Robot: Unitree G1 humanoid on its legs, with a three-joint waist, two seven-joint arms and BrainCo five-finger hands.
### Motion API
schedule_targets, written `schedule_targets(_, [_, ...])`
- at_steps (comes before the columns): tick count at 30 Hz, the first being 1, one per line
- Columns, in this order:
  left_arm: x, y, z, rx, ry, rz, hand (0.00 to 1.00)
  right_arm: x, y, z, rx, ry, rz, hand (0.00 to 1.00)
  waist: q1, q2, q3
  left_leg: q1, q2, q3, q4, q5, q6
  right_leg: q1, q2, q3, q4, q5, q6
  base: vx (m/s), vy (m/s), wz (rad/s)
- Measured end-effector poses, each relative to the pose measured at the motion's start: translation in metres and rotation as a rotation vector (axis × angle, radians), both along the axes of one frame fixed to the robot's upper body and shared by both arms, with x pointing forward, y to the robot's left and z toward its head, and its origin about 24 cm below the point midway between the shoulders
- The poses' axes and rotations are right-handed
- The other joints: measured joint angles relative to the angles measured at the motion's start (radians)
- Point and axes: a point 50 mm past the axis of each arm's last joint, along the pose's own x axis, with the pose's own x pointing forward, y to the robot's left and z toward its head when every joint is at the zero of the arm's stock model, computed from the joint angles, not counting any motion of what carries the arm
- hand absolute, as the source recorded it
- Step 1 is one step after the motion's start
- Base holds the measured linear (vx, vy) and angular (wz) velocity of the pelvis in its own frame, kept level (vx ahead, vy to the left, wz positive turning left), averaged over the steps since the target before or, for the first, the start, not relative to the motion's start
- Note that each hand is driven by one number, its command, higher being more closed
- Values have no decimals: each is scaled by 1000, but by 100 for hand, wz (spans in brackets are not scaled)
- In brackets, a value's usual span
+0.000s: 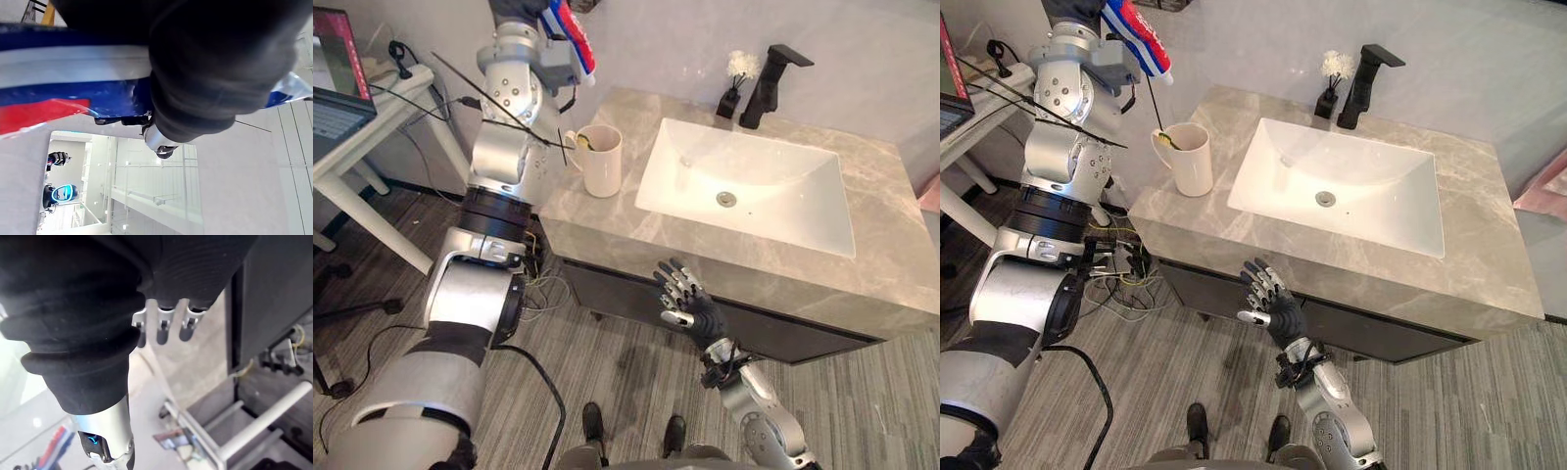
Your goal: Organize washtable
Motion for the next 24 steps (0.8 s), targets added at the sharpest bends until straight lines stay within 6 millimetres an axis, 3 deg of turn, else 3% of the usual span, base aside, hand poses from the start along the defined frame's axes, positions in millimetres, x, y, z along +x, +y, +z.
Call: schedule_targets(24, [1,-14,-3,22,14,20,100,7,2,8,17,-25,-3,0,2,-23,119,-30,-1,2,2,3,5,-34,-2,0,7,0,-1,32,12,0])
